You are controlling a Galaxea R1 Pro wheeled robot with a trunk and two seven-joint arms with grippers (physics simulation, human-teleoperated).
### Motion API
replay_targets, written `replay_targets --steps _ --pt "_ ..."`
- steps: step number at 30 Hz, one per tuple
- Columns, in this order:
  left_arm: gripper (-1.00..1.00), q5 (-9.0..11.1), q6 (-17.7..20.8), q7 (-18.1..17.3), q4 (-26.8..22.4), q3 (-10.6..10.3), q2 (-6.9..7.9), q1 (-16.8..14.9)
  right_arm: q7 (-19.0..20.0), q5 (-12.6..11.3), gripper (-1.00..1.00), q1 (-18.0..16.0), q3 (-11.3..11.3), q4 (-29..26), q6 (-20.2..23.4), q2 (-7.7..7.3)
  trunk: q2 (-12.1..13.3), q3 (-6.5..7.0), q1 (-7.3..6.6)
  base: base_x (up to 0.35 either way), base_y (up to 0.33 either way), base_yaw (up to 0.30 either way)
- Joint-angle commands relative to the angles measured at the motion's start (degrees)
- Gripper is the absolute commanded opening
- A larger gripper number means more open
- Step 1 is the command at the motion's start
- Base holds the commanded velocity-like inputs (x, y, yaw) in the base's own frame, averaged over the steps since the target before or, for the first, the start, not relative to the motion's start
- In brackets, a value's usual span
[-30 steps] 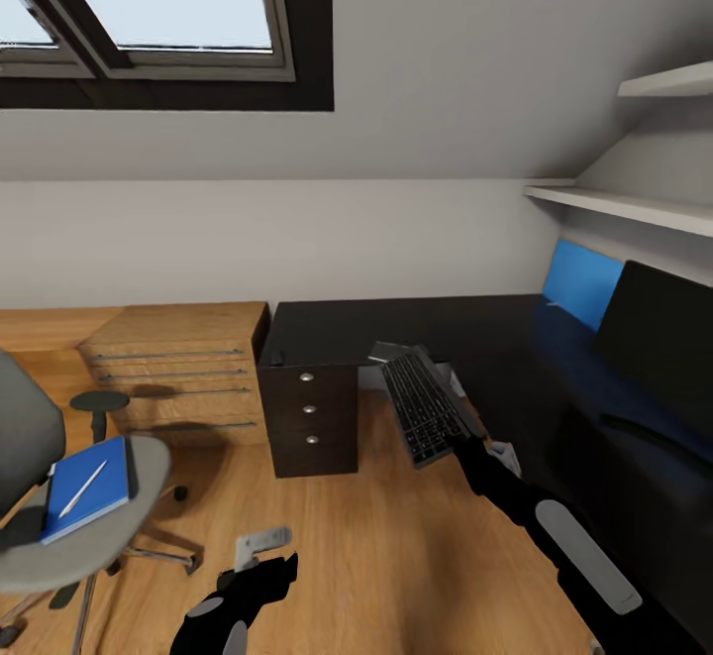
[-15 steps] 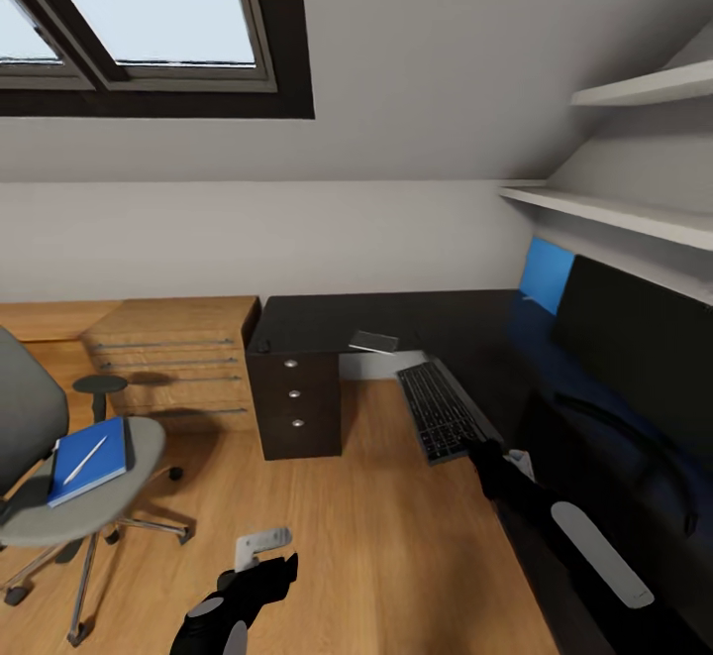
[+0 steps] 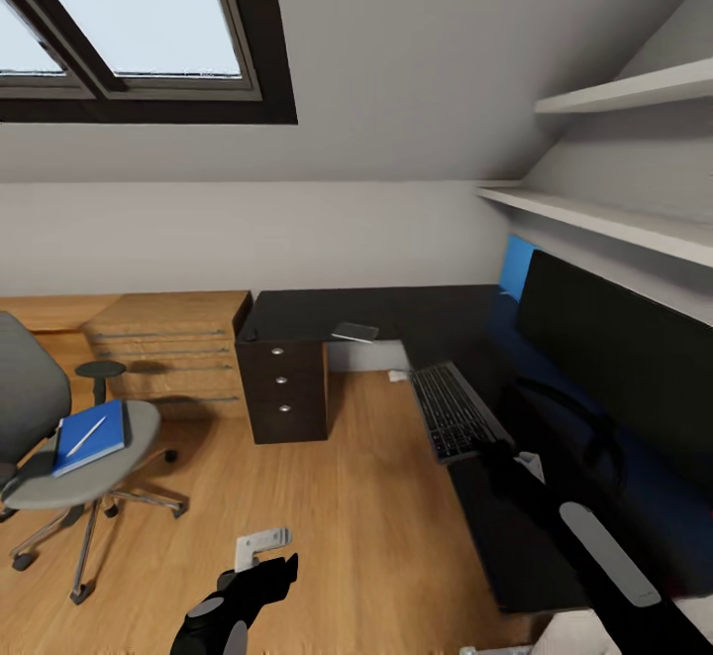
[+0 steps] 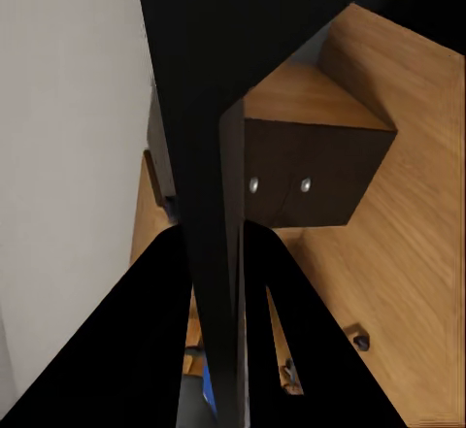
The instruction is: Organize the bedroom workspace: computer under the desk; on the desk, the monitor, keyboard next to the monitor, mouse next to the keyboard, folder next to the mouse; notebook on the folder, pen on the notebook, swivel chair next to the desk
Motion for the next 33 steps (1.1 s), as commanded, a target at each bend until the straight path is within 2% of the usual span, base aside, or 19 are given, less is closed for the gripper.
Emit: replay_targets --steps 1,6,9,11,12,13,17,23,30,32,33 --pt "1.00 0.62 0.23 0.51 -0.09 -0.06 0.00 -0.04 -0.22 -0.62 -1.00 -0.06 0.06 0.10 -0.06 -0.05 0.32 0.08 -0.23 -0.282 -0.243 0.000" --pt "1.00 0.63 0.23 0.51 -0.10 -0.06 0.00 -0.04 -0.16 -0.60 -1.00 -0.06 0.04 0.48 -0.32 -0.03 2.32 0.98 -1.33 -0.282 -0.243 0.000" --pt "1.00 0.62 0.23 0.51 -0.09 -0.06 0.00 -0.04 -0.19 -0.56 -1.00 -0.06 -0.17 1.69 -0.49 0.01 2.32 0.98 -1.33 -0.281 -0.243 0.000" --pt "1.00 0.62 0.23 0.51 -0.08 -0.06 0.00 -0.04 -0.21 -0.55 -1.00 -0.06 -1.83 3.05 -0.51 0.14 2.32 0.98 -1.33 -0.279 -0.243 0.000" --pt "1.00 0.63 0.23 0.51 -0.09 -0.06 0.00 -0.04 -0.21 -0.56 -1.00 -0.06 -3.79 3.60 -0.49 0.32 2.32 0.98 -1.33 -0.273 -0.243 0.000" --pt "1.00 0.64 0.23 0.51 -0.10 -0.06 0.00 -0.04 -0.21 -0.56 -1.00 -0.06 -4.82 3.80 -0.50 0.42 2.32 0.98 -1.33 -0.259 -0.242 0.000" --pt "1.00 0.77 0.29 0.51 -0.03 -0.01 0.03 -0.04 -0.27 -0.59 -1.00 -0.06 -6.37 4.17 -0.30 0.56 2.32 0.98 -1.33 -0.132 -0.125 0.000" --pt "1.00 0.74 0.15 0.51 0.08 0.03 0.08 -0.04 -0.02 -0.66 -1.00 -0.06 -6.36 4.19 -0.15 0.98 2.32 0.98 -1.33 0.024 -0.012 0.000" --pt "1.00 0.81 0.14 0.48 0.21 0.04 0.08 -0.04 0.15 -0.89 -1.00 -0.06 -6.14 4.17 -0.12 1.49 2.32 0.98 -1.33 0.255 0.136 0.000" --pt "1.00 0.82 0.18 0.47 0.24 0.08 0.08 -0.04 4.08 -0.81 -1.00 -0.06 -4.64 4.23 -0.10 1.50 2.32 0.98 -1.33 0.295 0.146 0.000" --pt "1.00 0.82 0.20 0.49 0.25 0.07 0.08 -0.04 4.59 -0.84 -1.00 -0.06 -4.51 4.24 -0.09 1.49 2.32 0.98 -1.33 0.295 0.113 0.000"
